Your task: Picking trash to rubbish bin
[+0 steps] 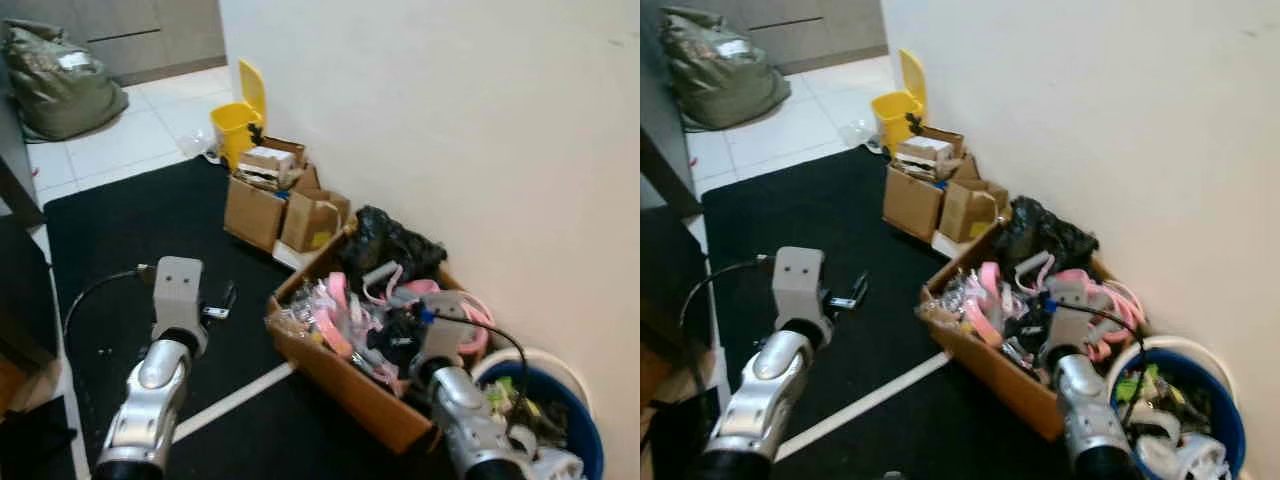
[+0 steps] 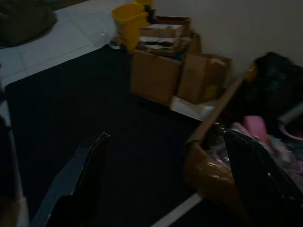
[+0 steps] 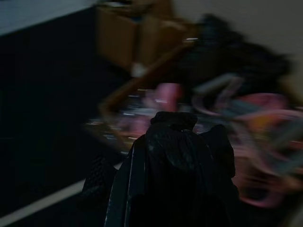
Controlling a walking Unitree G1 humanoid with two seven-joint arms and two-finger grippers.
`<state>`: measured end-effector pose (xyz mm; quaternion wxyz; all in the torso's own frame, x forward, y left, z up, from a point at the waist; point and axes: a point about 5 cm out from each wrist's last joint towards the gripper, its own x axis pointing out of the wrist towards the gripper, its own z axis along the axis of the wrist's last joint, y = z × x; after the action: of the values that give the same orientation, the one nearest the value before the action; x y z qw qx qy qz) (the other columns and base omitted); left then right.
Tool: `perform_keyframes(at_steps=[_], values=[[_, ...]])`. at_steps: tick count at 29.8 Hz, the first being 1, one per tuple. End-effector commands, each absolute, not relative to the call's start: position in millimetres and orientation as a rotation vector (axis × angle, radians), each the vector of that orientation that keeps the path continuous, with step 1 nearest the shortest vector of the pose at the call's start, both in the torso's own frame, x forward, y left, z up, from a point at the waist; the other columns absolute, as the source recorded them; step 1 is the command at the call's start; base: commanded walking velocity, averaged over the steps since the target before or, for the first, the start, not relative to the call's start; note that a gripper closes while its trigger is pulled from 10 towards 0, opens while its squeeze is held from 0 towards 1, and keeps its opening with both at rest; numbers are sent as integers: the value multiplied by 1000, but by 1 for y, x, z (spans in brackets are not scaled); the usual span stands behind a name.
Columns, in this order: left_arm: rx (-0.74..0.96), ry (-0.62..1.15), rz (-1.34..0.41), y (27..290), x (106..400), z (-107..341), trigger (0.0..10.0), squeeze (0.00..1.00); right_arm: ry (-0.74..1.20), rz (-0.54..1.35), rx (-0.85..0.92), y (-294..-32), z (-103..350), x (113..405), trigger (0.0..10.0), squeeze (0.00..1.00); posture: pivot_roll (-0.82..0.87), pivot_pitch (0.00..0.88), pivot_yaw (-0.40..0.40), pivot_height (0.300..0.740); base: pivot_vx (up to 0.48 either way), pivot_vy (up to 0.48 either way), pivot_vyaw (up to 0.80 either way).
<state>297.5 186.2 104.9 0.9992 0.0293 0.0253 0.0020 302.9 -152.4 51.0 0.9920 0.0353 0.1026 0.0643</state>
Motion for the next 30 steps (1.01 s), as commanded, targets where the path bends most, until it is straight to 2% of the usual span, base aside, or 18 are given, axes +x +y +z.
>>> perform_keyframes(at_steps=[1, 16, 30], values=[[72, 77, 1, 186, 295, 100, 10000, 0, 237, 95, 79, -161, 45, 299, 10000, 0, 48, 139, 27, 740, 371, 0, 0], [90, 86, 6, 187, 294, 99, 10000, 0, 230, 115, 77, -158, 46, 300, 10000, 0, 55, 139, 28, 740, 353, 0, 0], [96, 84, 6, 186, 294, 99, 10000, 0, 222, 144, 67, -155, 47, 299, 10000, 0, 57, 138, 33, 740, 0, 0, 0]])
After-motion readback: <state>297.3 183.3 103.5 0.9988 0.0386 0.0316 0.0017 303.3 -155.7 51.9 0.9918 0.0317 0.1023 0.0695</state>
